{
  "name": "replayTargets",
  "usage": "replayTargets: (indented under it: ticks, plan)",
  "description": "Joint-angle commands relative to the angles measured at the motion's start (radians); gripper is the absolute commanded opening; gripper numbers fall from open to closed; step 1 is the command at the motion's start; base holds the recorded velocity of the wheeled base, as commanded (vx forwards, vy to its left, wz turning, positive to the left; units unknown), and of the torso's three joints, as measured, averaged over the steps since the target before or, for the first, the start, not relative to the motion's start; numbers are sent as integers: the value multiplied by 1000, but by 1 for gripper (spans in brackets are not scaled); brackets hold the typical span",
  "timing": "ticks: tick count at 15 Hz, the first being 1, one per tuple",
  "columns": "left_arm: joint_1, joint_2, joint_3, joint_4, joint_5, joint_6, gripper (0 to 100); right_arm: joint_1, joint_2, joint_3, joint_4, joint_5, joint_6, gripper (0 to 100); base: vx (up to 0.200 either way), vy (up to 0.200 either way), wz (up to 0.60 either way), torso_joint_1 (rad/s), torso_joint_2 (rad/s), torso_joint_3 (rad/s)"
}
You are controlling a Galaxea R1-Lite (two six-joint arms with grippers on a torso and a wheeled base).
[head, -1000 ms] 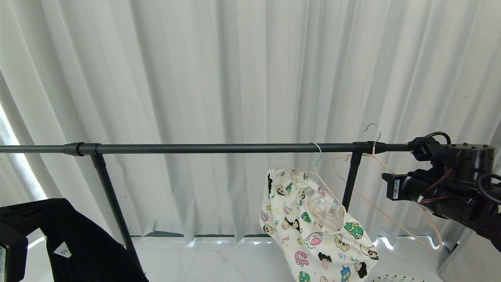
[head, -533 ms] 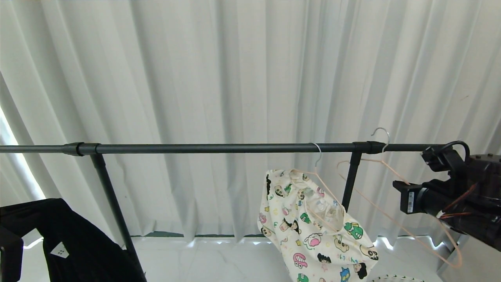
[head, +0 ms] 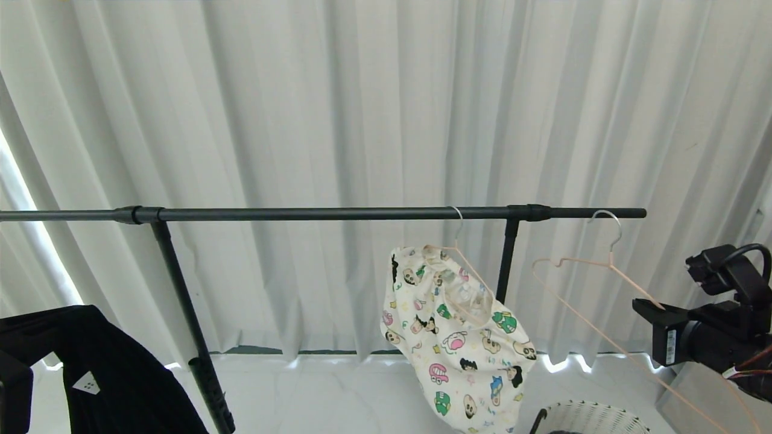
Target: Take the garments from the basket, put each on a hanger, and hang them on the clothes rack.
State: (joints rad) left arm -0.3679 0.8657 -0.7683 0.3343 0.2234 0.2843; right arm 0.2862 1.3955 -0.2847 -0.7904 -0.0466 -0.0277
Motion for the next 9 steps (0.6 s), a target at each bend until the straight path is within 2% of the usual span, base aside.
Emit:
replayTargets:
  ticks: [1,2,9]
  plan:
    - [0,-1,0,0,1,0,0,2,-46,25,-1,4,-5,0,-200,-200,0,2,7,2]
    - [0,-1,0,-1,1,0,0,2,-58,35,-1,4,-8,0,-200,-200,0,2,-2,-2]
    - [0,-1,3,-1,-1,0,0,42,-66,42,-1,1,-11,0,0,0,0,0,0,0]
